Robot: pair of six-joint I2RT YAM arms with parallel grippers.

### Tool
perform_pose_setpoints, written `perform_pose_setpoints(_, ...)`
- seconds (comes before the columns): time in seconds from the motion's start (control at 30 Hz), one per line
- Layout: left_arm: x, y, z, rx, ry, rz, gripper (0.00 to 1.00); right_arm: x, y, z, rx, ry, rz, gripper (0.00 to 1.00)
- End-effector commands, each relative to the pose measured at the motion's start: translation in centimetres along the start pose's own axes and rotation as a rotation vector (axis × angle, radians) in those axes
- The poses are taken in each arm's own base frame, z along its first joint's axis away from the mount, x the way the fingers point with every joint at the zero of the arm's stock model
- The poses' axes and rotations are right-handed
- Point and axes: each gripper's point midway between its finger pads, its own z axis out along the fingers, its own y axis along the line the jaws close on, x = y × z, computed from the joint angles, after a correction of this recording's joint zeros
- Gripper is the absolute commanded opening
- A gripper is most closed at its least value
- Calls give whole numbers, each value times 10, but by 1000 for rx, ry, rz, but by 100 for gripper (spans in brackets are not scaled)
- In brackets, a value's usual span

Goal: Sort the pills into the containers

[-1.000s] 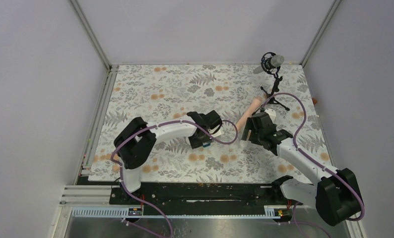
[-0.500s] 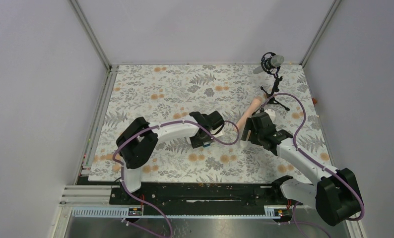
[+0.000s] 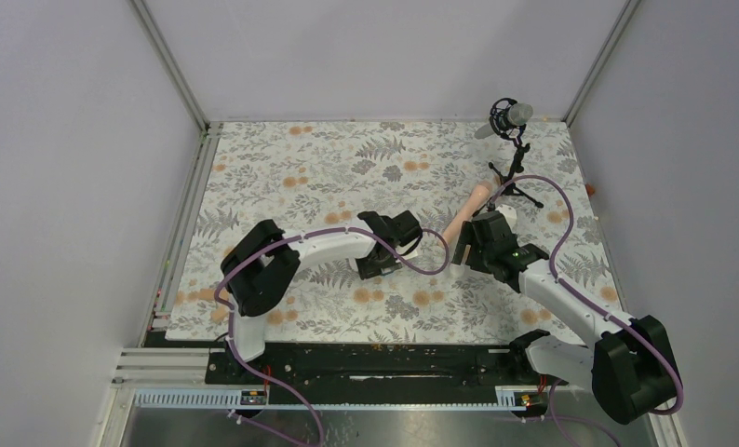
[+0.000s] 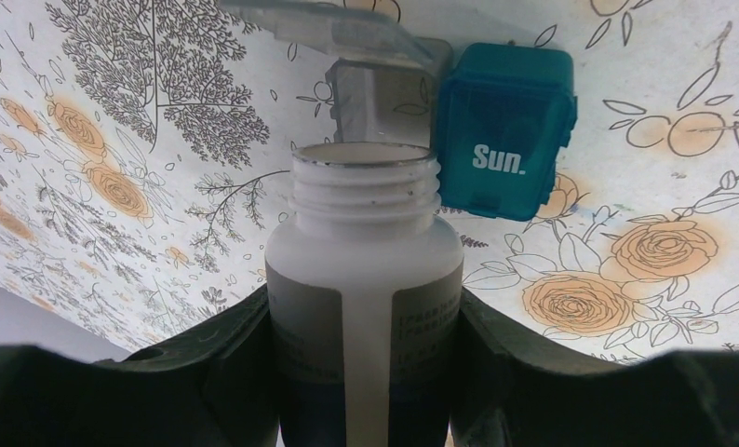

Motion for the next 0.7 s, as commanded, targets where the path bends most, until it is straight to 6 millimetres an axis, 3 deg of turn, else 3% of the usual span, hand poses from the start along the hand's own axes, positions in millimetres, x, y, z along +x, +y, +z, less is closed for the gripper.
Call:
perform_pose_setpoints(0.0,-11,11,-8,-41,-22,0,0,-4,1,2,-4,-15,13,84)
perform_pose_setpoints(0.67,-9,11,-9,-68,24,32,0,-4,1,3,-6,-13,12,84)
